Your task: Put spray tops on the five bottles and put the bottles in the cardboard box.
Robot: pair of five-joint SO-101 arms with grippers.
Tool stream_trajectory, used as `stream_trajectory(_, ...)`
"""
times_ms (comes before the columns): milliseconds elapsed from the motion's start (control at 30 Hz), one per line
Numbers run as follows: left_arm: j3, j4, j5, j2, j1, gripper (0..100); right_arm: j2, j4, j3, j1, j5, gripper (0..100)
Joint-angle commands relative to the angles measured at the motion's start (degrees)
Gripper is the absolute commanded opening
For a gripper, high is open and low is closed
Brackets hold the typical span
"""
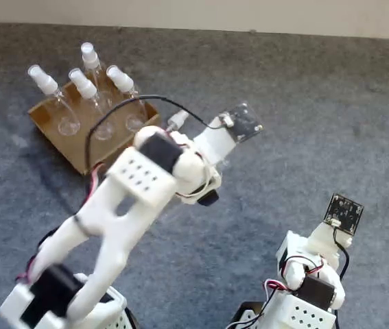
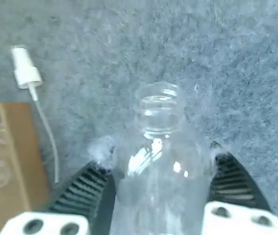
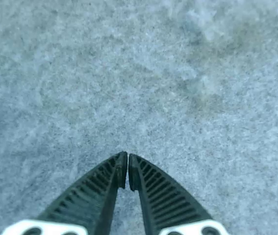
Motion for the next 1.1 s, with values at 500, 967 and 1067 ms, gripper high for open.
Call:
stream_trajectory(500,19.6,-1.8,-0.7,-40.4,-19.6,18,-0.6,0.5,8.2,-1.3,-0.4,0.5)
stream_trajectory(967,46.5,-18.3,-0.4,-66.3,-30.4,18,-0.6,-3.6,4.2,-4.7,0.2,0.5)
stream_trajectory(1067,51.4,-21.4,-0.4,-68.9,-31.0,18,-0.6,-5.8,2.0,-5.0,8.0,0.6)
